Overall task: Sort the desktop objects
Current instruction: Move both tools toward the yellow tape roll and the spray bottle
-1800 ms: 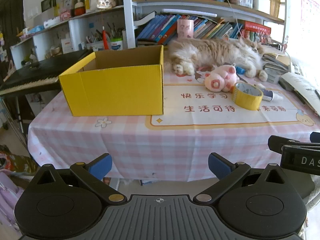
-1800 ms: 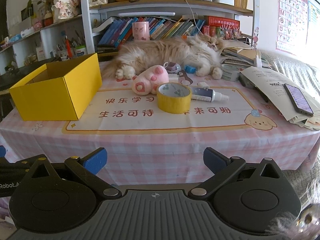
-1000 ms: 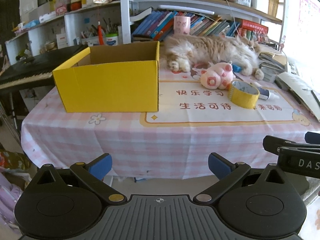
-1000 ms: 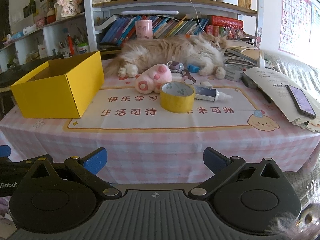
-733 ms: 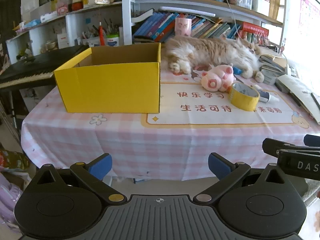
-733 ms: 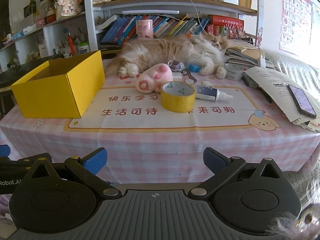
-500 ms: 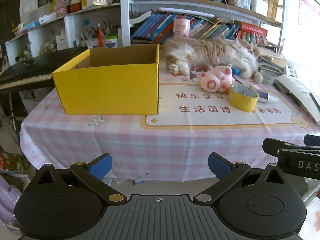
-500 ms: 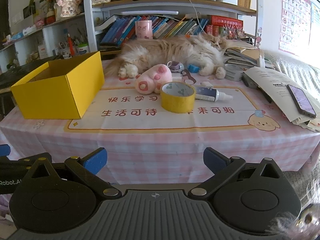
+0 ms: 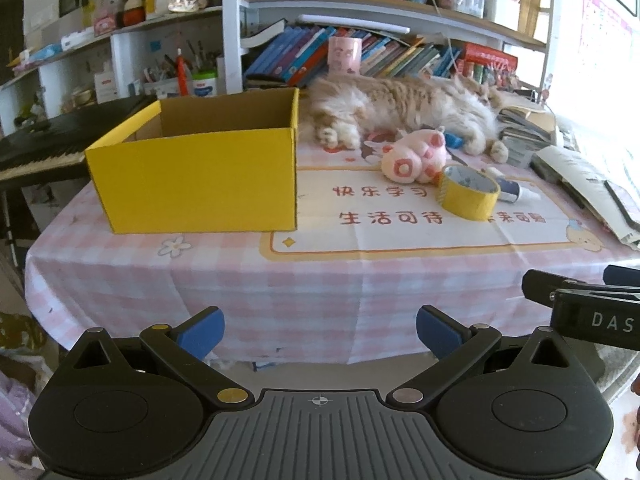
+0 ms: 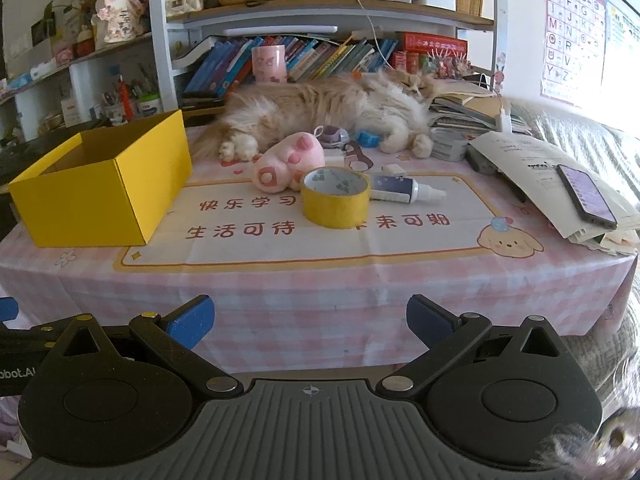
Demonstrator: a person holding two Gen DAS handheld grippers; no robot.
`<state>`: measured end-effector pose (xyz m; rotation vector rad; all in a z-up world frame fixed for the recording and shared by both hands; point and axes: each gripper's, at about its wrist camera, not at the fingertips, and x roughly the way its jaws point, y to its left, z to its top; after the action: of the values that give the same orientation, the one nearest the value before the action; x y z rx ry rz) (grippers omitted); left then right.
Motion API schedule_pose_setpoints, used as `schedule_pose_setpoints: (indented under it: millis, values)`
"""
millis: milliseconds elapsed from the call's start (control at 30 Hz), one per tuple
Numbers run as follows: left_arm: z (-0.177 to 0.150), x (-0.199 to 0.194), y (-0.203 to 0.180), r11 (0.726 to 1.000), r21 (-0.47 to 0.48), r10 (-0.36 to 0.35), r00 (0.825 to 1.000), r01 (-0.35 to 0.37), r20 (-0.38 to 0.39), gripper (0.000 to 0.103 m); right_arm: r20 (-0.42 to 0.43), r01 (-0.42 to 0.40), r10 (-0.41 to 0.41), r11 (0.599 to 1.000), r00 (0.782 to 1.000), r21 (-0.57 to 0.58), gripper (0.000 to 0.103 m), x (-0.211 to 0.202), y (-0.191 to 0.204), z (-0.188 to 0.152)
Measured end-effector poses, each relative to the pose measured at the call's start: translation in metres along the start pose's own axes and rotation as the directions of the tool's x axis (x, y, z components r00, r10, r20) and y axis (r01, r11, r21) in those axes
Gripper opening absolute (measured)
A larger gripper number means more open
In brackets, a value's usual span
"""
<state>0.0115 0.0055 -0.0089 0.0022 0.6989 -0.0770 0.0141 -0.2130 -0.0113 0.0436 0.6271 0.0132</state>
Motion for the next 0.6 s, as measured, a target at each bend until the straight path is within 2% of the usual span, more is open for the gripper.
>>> schedule_pose_setpoints:
  millis: [200, 600]
  values:
    - [0.003, 0.003, -0.010, 0.999, 0.028, -0.041, 0.999, 0.041, 0.003, 0.103, 0.000, -0.003, 0.003, 1.000, 1.000, -0.011, 0.103, -0.002, -0.002, -0.001]
    - [0.013, 0.020, -0.034, 0.993, 0.062, -0.103, 0.995, 0.104, -0.011, 0.103, -0.012, 0.057, -0.056, 0.998, 0.998, 0.013, 0.103, 0.003, -0.025, 0.001]
